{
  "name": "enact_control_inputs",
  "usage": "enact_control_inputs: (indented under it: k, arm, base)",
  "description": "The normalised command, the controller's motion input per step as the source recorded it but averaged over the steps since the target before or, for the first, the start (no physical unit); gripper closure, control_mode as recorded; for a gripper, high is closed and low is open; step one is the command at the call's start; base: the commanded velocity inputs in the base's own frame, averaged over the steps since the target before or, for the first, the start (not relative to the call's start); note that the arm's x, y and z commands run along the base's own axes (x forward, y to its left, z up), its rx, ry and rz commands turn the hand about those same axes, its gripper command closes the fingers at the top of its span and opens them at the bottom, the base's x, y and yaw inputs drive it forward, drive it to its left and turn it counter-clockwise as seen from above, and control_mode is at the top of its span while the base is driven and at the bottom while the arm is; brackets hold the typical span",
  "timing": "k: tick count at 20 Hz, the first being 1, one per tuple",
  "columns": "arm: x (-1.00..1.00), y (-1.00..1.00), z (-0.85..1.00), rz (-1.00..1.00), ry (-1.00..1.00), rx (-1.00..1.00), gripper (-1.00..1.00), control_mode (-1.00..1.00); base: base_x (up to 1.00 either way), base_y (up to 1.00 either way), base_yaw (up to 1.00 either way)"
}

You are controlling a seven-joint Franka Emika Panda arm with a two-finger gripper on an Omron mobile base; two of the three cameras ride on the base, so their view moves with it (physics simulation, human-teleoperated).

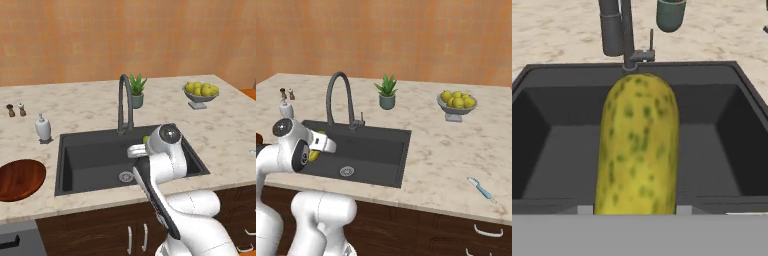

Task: Pick the cucumber from the sink and place it in the bowl. Then pick the bowl and place it in the microwave. Then close the microwave door and press the start button.

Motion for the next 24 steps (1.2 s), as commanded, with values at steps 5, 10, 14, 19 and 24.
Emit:
enact_control_inputs:
  k: [5, 10, 14, 19, 24]
  arm:
    - [-0.06, 0.99, 0.0, 0.13, -0.01, -0.1, 1.0, -1.0]
    - [0.45, 1.0, 0.0, 0.16, 0.08, 0.0, 1.0, -1.0]
    - [0.56, 1.0, 0.0, 0.22, 0.14, 0.0, 1.0, -1.0]
    - [0.4, 1.0, 0.0, 0.27, 0.12, -0.01, 1.0, -1.0]
    - [0.14, 1.0, 0.0, 0.21, 0.09, -0.08, 1.0, -1.0]
  base:
    - [0.0, 0.0, 0.0]
    - [0.0, 0.0, 0.0]
    - [0.0, 0.0, 0.0]
    - [0.0, 0.0, 0.0]
    - [0.0, 0.0, 0.0]
